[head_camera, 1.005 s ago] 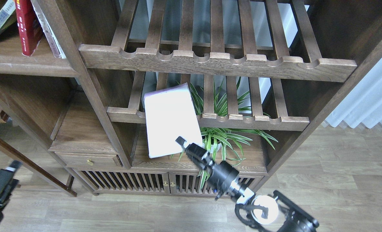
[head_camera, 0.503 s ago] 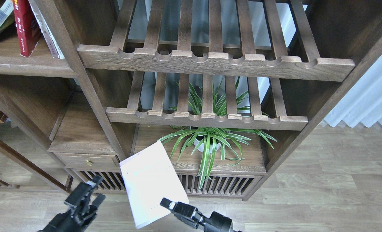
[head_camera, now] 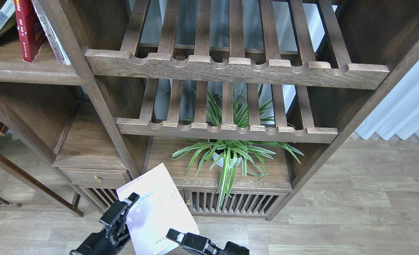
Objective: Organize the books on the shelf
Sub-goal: 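Grasp the white book with the left gripper from the right gripper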
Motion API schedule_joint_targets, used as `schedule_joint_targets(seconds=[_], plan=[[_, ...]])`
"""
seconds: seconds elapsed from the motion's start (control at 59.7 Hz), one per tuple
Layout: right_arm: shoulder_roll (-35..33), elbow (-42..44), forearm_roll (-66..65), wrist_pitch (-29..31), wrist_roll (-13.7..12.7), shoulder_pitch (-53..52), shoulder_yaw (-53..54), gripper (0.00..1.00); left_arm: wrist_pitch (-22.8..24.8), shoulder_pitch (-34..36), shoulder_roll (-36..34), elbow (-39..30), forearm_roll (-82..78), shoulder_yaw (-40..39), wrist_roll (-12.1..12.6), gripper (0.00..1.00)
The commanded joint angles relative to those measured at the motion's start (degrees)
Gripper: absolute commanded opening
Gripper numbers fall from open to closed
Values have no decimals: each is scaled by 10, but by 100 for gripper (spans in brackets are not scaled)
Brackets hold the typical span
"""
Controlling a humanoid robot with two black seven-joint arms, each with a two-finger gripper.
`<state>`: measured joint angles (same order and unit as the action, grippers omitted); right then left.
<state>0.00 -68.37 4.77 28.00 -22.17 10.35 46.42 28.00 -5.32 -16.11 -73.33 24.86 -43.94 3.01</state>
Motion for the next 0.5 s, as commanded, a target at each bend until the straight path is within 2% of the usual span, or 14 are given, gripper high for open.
schedule_joint_targets(seconds=[0.0,0.05,0.084,0.251,0.486], plan=[[0,0,0,0,-1,1,0,5,0,3,1,2,1,8,-2,25],[0,0,0,0,-1,1,2,5,0,3,0,6,2,9,-8,13],[0,0,0,0,-1,1,2,5,0,3,0,8,1,9,-9,11],[0,3,1,0,0,1,9,7,0,6,-9,7,-3,10,-3,9],[0,3,4,0,1,0,9,8,0,2,-62,-9,-4,9,-2,9]])
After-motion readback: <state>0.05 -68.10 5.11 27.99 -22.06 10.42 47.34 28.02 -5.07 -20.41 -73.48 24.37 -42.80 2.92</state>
